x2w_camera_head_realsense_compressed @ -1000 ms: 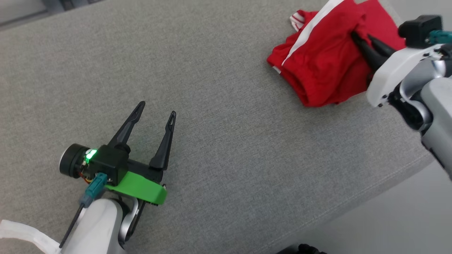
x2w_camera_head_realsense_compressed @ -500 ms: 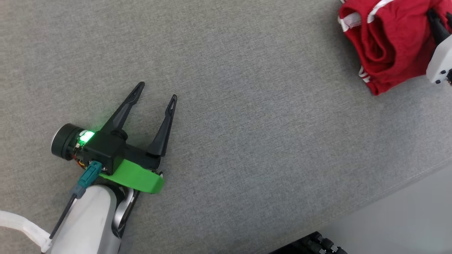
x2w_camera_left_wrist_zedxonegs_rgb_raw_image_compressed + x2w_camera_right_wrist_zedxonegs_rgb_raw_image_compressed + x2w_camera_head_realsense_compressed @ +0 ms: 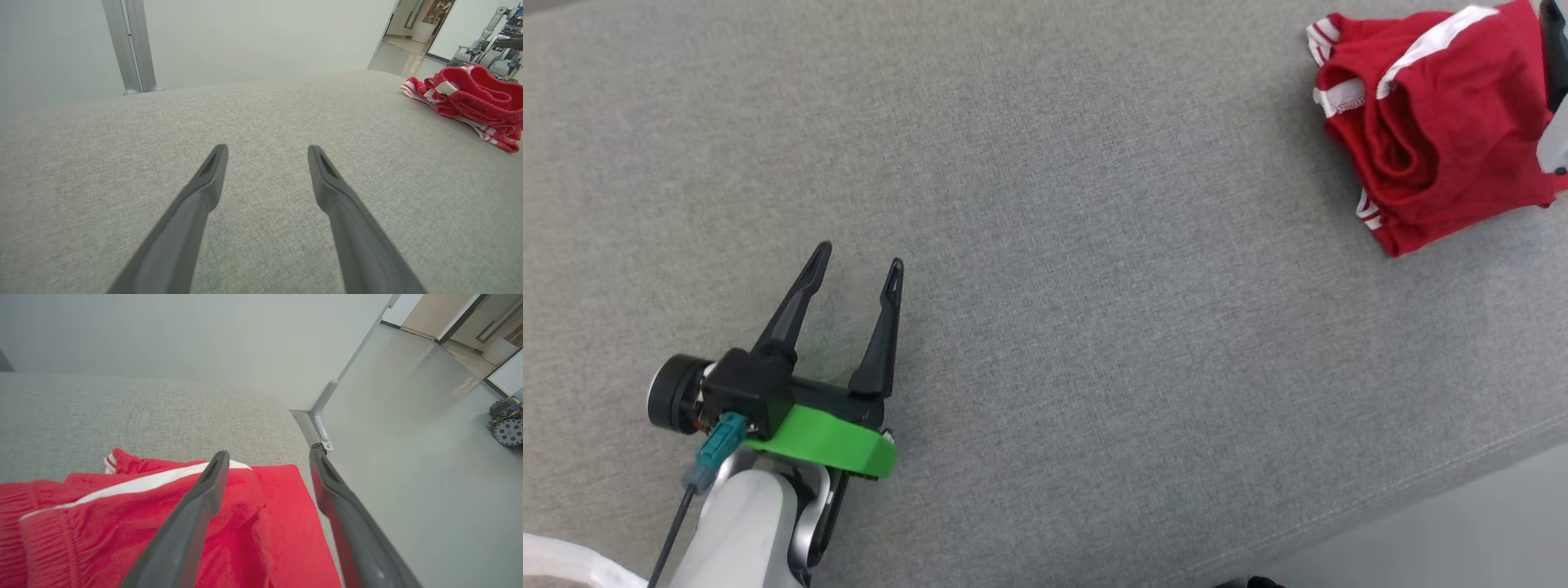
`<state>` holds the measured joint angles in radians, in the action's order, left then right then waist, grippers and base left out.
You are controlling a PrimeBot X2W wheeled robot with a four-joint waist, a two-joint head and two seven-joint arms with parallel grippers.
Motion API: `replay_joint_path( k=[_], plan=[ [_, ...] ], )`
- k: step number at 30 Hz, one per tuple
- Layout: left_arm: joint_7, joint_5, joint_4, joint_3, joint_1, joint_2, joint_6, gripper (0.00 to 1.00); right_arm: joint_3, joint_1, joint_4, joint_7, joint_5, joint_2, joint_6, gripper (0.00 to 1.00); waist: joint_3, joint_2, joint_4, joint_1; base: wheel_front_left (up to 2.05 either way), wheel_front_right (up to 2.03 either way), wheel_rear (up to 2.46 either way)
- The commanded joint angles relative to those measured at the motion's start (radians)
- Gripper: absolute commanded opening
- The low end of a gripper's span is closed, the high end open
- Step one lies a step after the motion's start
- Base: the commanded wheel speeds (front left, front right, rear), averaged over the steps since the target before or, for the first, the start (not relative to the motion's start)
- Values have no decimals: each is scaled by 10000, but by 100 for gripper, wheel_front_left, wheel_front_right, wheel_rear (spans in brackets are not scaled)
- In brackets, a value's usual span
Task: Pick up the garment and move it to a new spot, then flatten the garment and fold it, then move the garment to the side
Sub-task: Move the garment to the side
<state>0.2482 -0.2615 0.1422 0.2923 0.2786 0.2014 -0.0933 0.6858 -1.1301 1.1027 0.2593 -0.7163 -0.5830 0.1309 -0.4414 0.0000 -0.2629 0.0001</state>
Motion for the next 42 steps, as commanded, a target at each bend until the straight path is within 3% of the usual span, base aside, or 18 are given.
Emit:
replay_joint_path(
  k=[1,11,14,23,32,42],
  plan=[
    [80,-122,63,-131,-302,-35,108,100,-194,311,-402,52,81,-71,-2,100,1503,0,364,-1,0,0,0],
    [169,-689,-115,-1354,-1767,-15,570,100,-2023,3223,-3393,59,867,270,-2,100,3719,0,1009,-1,0,0,0],
    [172,-1094,-158,-1664,-2316,-187,498,100,-2849,4332,-4259,60,1220,500,-2,100,4134,0,1200,-1,0,0,0],
    [174,-1300,164,-2291,-3014,-433,290,100,-5286,7957,-7479,55,2089,1897,0,100,4470,0,1778,-1,0,0,0],
    [176,-329,794,-3146,-3043,-1041,167,100,-5946,9619,-8178,56,3058,3255,0,100,4439,0,2064,-1,0,0,0],
    [169,450,1341,-3417,-2624,-1355,-65,100,-5662,10091,-8435,56,3690,3748,-2,100,4396,0,2146,-1,0,0,0]
  ],
)
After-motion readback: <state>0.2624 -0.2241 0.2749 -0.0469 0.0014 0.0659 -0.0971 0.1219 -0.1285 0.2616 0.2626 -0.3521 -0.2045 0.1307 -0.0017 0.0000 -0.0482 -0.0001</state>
